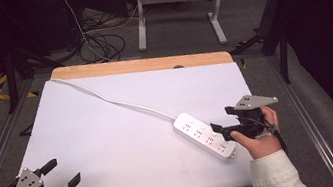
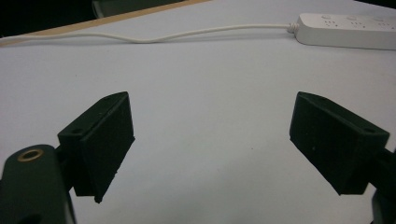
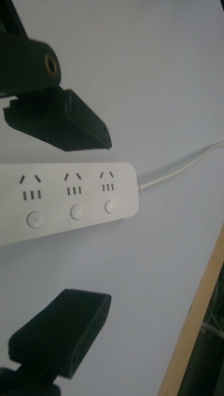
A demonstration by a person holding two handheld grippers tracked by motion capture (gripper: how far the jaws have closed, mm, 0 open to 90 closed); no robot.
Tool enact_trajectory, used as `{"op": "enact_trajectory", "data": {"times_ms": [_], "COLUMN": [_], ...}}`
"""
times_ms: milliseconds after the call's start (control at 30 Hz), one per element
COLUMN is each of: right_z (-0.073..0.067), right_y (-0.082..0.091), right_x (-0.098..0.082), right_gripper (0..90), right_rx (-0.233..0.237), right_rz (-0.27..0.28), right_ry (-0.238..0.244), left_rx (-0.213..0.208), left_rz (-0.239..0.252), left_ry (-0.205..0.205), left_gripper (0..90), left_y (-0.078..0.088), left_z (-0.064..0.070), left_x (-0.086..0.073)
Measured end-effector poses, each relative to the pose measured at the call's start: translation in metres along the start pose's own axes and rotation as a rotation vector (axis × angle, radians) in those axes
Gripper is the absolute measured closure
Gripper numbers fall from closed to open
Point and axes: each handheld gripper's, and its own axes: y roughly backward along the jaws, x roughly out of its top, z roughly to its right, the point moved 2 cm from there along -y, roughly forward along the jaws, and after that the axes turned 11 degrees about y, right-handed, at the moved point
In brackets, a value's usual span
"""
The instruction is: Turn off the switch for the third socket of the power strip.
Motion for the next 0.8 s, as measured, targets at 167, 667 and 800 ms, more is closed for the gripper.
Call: {"op": "enact_trajectory", "data": {"times_ms": [167, 667, 800], "right_z": [-0.002, -0.015, -0.02], "right_y": [0.012, 0.026, 0.025], "right_x": [-0.012, -0.046, -0.056], "right_gripper": [18.1, 15.8, 14.3], "right_rx": [-0.006, 0.009, 0.008], "right_rz": [0.026, 0.058, 0.049], "right_ry": [-0.016, -0.037, -0.026], "left_rx": [-0.001, 0.0, -0.002], "left_rz": [0.0, 0.001, -0.002], "left_ry": [0.0, 0.0, 0.0], "left_gripper": [14.3, 14.3, 14.3], "left_y": [0.0, 0.0, 0.0], "left_z": [0.0, 0.0, 0.001], "left_x": [0.0, 0.0, 0.0]}}
